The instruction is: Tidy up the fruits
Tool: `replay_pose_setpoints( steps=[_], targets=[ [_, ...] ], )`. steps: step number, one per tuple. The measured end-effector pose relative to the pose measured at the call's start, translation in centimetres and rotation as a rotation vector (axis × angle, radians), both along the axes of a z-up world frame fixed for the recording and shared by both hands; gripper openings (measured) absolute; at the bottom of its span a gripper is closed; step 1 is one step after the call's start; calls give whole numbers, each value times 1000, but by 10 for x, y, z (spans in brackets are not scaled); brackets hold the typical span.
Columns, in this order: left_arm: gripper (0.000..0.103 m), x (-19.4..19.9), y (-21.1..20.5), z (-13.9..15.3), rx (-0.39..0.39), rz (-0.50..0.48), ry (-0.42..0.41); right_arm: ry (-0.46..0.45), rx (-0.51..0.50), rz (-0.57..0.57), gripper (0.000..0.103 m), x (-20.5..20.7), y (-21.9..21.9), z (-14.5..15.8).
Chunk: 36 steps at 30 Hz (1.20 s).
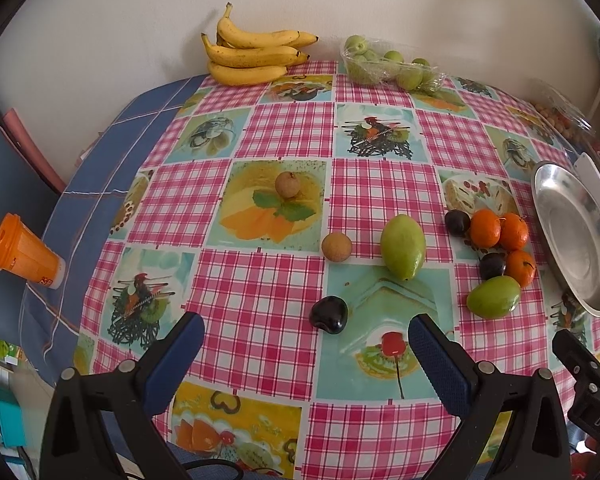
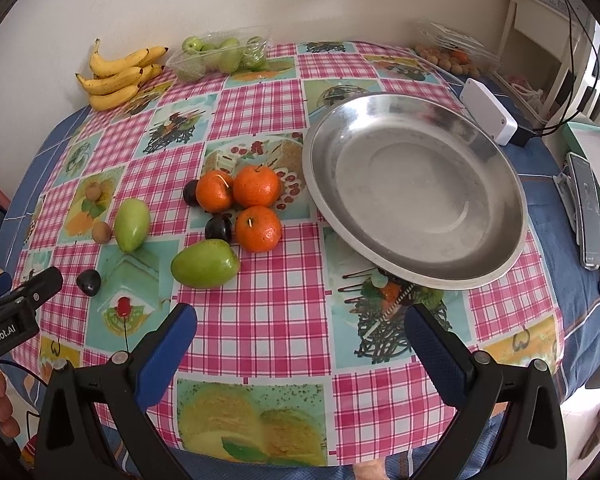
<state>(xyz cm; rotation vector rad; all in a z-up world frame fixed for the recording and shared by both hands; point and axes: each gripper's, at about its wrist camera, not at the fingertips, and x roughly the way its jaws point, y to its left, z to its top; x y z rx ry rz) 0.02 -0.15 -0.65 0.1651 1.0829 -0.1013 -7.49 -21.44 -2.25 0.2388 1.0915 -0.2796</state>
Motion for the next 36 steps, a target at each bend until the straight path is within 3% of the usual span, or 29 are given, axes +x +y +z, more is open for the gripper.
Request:
replay_pose_setpoints(
  steps=[36],
  targets=[
    [103,1,1,-4,-1,9,17,-9,-15,7,103,-2,0,2]
  ],
)
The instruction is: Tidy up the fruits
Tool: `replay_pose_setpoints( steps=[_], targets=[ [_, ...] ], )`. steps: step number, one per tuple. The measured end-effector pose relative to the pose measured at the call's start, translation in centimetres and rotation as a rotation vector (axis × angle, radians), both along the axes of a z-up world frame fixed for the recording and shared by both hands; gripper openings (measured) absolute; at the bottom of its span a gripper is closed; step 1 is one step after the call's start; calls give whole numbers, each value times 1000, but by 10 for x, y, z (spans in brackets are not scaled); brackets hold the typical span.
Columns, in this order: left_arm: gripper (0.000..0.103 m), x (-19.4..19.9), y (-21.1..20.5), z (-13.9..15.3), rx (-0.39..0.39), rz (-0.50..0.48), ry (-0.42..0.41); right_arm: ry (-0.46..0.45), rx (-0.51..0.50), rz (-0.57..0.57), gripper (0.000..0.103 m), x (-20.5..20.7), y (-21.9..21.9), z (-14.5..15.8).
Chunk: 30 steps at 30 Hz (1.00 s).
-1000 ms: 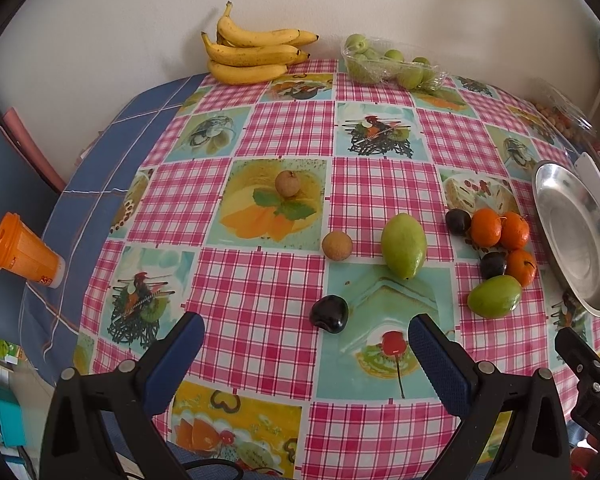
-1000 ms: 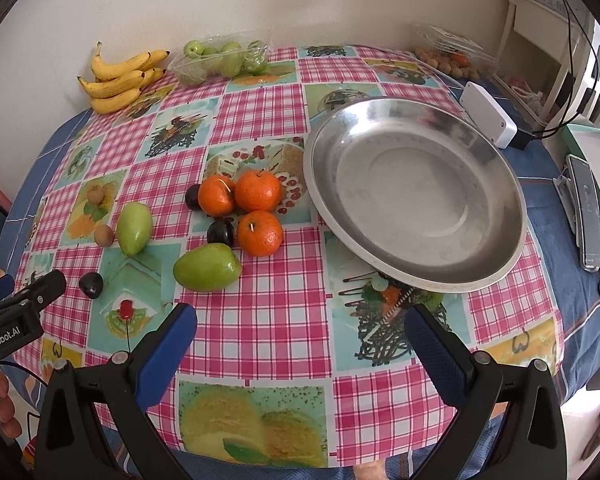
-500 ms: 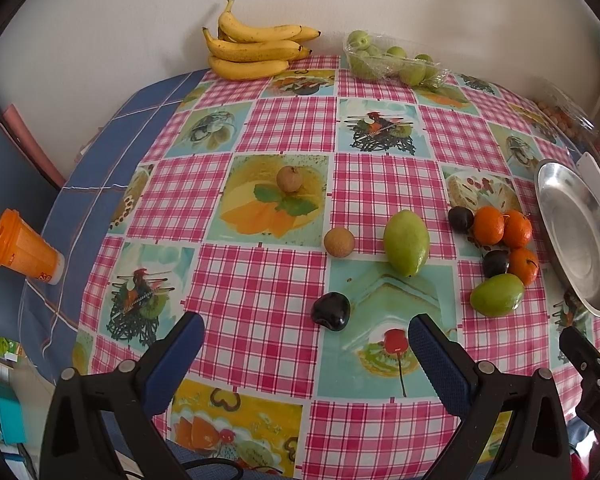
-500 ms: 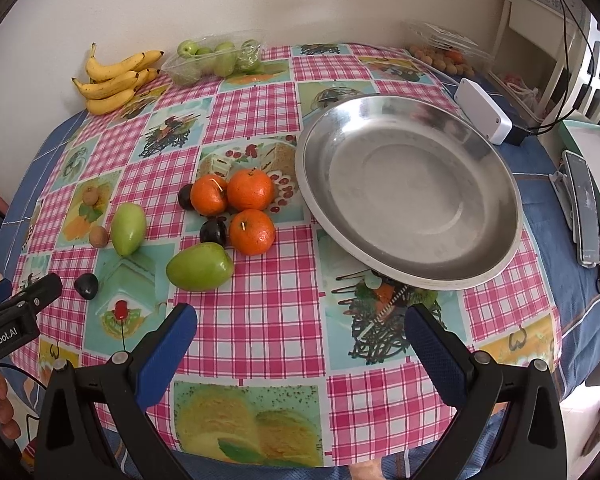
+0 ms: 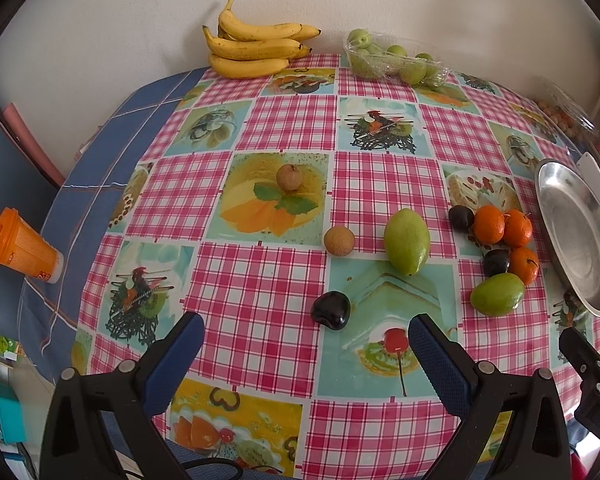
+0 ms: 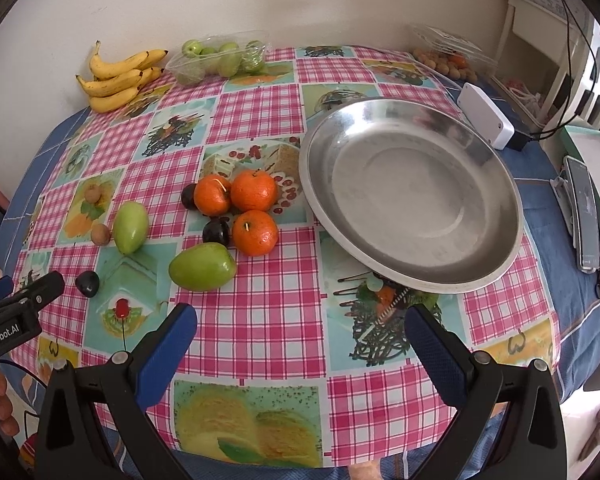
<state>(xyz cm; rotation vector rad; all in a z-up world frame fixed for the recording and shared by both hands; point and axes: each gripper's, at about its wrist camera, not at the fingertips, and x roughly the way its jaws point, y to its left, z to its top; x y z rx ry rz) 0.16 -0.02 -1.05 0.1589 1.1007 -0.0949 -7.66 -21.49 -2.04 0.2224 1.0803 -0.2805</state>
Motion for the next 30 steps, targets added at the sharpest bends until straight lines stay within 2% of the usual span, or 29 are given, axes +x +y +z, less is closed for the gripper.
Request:
replay_pose_setpoints(
  steps=[17,21,26,30],
  targets=[
    [103,0,1,0,-1,0,1,-5,-16,15,103,0,2,2],
    [103,2,6,-1,-30,17,7,-9,-16,32,103,2,5,3],
    [103,7,17,-2,-82,44,2,-98,72,42,103,6,6,11],
    [103,14,20,-4,-129,46,15,-99,128,45,103,14,9,7]
  ],
)
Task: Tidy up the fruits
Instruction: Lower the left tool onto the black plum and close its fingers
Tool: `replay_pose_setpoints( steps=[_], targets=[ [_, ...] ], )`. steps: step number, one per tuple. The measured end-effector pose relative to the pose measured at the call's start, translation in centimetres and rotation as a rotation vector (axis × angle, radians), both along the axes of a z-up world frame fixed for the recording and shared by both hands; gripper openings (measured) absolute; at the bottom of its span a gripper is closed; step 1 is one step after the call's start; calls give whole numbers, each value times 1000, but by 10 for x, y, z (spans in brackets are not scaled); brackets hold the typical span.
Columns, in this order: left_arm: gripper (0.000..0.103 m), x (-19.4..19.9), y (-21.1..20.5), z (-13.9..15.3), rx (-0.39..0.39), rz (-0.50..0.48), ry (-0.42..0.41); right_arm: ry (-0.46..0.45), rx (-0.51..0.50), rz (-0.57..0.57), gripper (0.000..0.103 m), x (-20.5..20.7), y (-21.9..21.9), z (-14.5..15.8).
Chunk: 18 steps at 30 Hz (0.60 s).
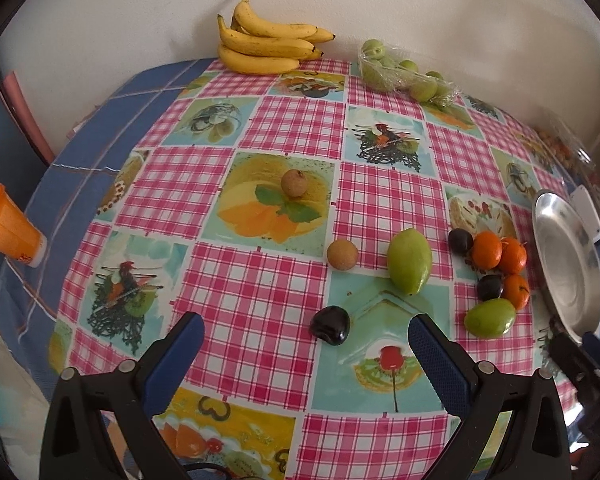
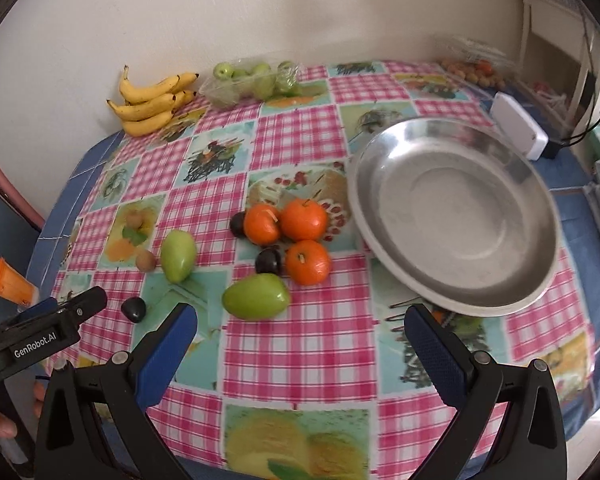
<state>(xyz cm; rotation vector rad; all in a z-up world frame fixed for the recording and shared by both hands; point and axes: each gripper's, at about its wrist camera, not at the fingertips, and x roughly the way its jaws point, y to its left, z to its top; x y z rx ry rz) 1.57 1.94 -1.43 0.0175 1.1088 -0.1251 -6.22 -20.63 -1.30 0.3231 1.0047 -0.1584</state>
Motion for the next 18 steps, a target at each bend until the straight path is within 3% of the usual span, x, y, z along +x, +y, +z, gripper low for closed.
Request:
replay_pose_setpoints(
  steps=[5,14,18],
  targets=[
    [103,6,1,-5,-4,8,15,59,-20,58,103,16,12,-13],
    [102,19,-6,-27,13,10,119,111,-22,116,103,34,23,-29],
    [97,22,-4,-34,-28,30,144,132,-22,129,103,39,27,-35]
  ],
)
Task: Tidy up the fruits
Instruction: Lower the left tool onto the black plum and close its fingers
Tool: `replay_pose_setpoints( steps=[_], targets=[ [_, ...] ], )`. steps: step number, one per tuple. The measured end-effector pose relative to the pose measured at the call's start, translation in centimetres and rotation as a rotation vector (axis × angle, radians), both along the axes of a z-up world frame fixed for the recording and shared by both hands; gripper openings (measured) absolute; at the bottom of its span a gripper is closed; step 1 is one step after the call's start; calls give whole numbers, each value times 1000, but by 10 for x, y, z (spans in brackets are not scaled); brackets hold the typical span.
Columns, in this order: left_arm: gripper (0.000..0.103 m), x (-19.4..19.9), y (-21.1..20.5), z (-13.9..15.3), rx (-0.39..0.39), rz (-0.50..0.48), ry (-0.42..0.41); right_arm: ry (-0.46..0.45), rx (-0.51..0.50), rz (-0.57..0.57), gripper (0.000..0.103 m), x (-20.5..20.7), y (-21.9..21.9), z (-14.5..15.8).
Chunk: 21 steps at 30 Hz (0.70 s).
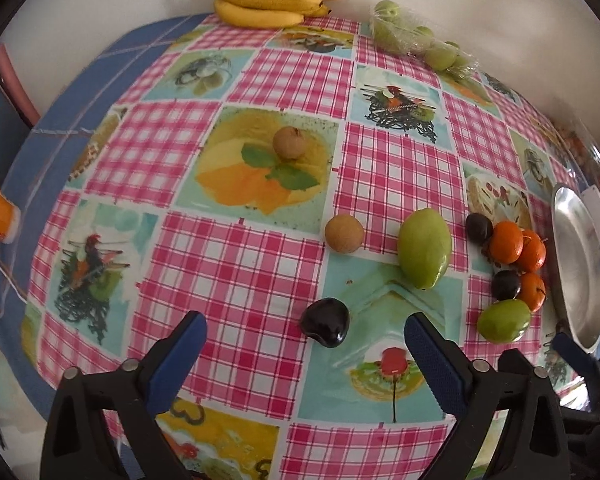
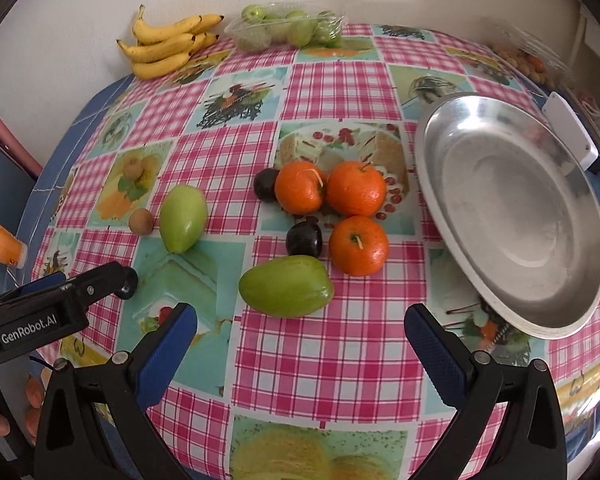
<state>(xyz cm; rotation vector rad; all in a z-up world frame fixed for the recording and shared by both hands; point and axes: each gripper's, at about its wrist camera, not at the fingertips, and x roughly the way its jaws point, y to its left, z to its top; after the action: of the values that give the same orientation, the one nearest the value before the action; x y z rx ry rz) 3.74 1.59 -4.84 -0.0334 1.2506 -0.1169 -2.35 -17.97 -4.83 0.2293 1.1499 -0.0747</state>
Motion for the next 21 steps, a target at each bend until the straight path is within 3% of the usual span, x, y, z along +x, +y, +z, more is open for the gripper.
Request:
replay_pose_setpoints(
  steps=[17,21],
  targets=[
    [93,16,-21,-11,28,33,90,59,33,11,103,14,6,-11],
    [91,23,-23,-17,-17,74,127,84,38,-19,103,15,-1,-12]
  ],
)
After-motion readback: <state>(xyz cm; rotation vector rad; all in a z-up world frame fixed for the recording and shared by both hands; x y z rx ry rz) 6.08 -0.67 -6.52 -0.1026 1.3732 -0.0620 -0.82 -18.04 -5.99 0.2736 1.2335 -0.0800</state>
